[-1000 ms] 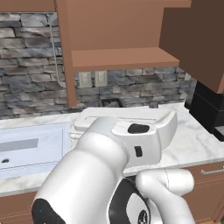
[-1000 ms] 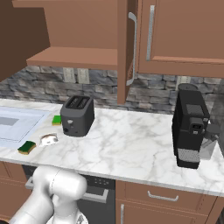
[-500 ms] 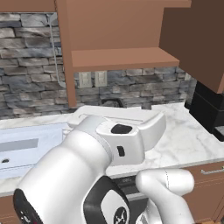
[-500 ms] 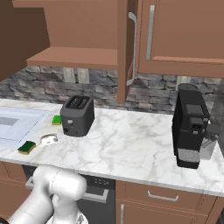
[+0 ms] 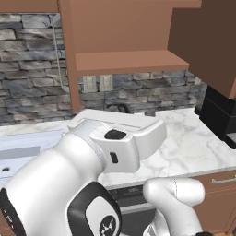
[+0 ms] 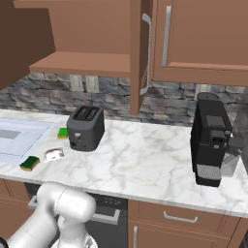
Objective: Open the cabinet. Pick the sponge and place it next to the sink. Then close the cabinet.
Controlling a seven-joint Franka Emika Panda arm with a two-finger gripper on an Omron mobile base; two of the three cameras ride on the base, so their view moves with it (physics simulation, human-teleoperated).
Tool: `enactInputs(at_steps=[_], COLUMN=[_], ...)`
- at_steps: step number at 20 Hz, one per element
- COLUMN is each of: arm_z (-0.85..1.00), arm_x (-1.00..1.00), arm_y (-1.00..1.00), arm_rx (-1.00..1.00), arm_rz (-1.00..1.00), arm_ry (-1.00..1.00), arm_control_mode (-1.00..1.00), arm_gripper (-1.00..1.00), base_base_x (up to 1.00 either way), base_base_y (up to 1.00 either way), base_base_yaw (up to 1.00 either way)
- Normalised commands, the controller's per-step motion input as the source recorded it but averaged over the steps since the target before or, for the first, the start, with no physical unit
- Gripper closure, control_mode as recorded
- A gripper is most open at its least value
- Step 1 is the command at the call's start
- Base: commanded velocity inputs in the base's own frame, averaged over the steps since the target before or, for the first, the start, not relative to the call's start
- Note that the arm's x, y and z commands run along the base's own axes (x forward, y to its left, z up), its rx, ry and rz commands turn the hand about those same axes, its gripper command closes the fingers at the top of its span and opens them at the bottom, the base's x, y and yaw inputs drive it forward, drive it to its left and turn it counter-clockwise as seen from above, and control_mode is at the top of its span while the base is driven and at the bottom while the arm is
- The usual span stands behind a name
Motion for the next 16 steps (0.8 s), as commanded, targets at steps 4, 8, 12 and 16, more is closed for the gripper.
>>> enactInputs(at_steps=[4,8,12,16], arm_z=[-0.01,-0.04,-0.05,-0.05], arm_x=[0.07,0.11,0.17,0.06], arm_y=[0.0,0.03,0.04,0.08], arm_rx=[0.0,0.0,0.0,0.0], arm_rz=[0.0,0.0,0.01,0.01], arm_ry=[0.0,0.0,0.0,0.0], arm_control_mode=[-1.0,-1.0,-1.0,-1.0], arm_gripper=[-1.0,-1.0,-1.0,-1.0], base_base_x=[0.0,0.0,0.0,0.0], base_base_y=[0.0,0.0,0.0,0.0], base_base_yaw=[0.0,0.0,0.0,0.0])
